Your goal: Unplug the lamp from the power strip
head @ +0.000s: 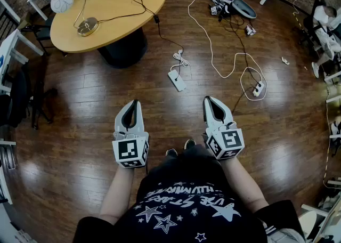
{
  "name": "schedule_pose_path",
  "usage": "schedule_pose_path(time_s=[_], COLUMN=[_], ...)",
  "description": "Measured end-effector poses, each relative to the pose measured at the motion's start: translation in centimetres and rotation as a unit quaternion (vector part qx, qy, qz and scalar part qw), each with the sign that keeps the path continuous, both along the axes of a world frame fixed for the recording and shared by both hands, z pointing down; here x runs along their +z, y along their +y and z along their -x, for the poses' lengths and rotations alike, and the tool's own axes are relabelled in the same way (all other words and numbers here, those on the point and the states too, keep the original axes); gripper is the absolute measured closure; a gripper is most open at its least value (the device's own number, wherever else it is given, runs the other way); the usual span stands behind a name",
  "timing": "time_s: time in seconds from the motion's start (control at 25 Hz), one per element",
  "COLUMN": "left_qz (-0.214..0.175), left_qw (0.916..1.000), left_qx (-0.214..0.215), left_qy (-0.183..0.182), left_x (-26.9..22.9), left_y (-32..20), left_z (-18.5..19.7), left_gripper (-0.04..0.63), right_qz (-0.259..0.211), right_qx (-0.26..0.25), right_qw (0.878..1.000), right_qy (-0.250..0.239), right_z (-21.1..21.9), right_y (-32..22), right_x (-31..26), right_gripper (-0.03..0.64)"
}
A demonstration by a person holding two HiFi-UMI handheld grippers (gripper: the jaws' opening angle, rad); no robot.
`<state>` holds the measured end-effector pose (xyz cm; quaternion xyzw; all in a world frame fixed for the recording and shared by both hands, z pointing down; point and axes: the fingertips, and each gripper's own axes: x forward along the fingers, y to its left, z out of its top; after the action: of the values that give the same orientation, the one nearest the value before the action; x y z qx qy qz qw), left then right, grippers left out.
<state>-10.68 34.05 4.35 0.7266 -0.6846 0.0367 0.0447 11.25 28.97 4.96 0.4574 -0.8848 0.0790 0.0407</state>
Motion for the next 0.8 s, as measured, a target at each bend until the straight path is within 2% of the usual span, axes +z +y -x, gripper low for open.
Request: schedule_pose_path(time_s=[0.16,0.32,0.48,0.64,0.8], left_qz=[-0.006,-0.010,-0.018,-0.011,-0.030], left_qw=[0.9998,0.9997,0.9994,0.9988,0.9968], left_qx=[-0.016,-0.022,-0.030,-0.046,-0.073], left_qy=[0.004,0.006,-0.003,-0.011,-0.013], left_x=[-0.4,-0.8,-1.4,-1.0,-1.4], left_y=[-0.7,-1.3,-2.4,-4.7,-8.1], left_z=[1.0,1.4,2.2,3.0,3.7], left_gripper=[0.592,0.592,0.592,0.592,0.592], right_qz=[-0.017,-0.014,-0.019,-0.015,-0.029], right_qx=[0.003,0.025,0.027,0.022,0.028], right_qw=[1.000,1.000,0.999,1.000,0.999], right_qy=[0.012,0.002,-0.010,-0.013,-0.008], right_z=[-0.6,-1.6,-1.0,-0.6,-0.5], right_y=[-1.3,-3.7,-6.5,-10.2,-14.8], right_x=[-0.6,-0.4,-0.4,0.4,0.7], right_gripper=[0.609,0.609,0.609,0.609,0.609])
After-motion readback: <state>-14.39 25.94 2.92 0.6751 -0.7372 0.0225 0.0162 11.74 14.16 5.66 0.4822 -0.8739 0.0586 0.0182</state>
